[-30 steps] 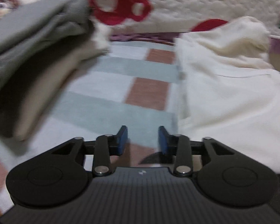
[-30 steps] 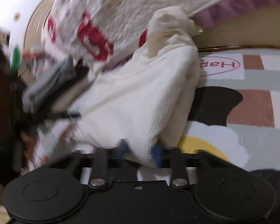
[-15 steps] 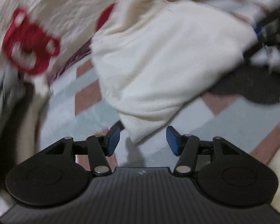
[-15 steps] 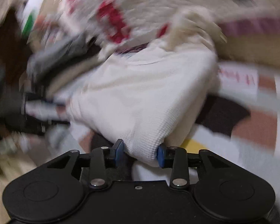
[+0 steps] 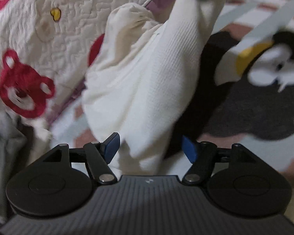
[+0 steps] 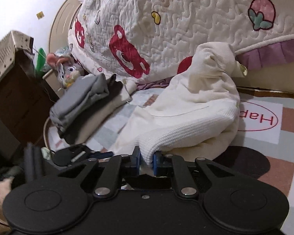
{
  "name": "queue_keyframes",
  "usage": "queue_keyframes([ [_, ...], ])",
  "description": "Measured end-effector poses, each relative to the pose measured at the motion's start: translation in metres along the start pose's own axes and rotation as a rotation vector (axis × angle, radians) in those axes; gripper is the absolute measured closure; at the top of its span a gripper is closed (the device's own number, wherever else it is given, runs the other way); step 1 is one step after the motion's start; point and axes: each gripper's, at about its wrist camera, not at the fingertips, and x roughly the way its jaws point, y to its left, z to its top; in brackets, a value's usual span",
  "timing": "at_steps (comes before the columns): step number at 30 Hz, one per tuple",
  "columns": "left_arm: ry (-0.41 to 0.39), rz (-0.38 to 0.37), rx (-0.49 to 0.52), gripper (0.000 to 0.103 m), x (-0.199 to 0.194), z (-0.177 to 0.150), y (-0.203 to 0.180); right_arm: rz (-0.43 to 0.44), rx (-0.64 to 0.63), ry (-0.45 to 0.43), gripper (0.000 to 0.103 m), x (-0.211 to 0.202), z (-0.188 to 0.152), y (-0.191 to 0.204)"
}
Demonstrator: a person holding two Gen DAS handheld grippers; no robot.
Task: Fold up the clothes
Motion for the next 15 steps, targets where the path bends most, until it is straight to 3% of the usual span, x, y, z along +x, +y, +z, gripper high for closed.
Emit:
queue_keyframes([
  [1, 0.006, 0.032, 0.024, 0.055, 0.003, 0.0, -0.001, 0.012, 0.016, 0.003, 0.088, -0.001, 0.001, -0.001],
  [3, 0.017, 0.112, 0.05, 0.074, 0.004, -0.011, 0.01, 0.035, 0.046, 0.01, 0.088, -0.004, 0.003, -0.004],
  [7, -0.009, 0.087, 0.028, 0.085, -0.009, -0.024, 0.035, 0.044, 0.025, 0.044, 0.088, -0.005, -0.006, -0.01],
  [15, -0.054, 0.03, 0.176, 0.093, -0.023, -0.026, 0.029, 0.043, 0.076, 0.038, 0.088, -0.004, -0.028, -0.022],
])
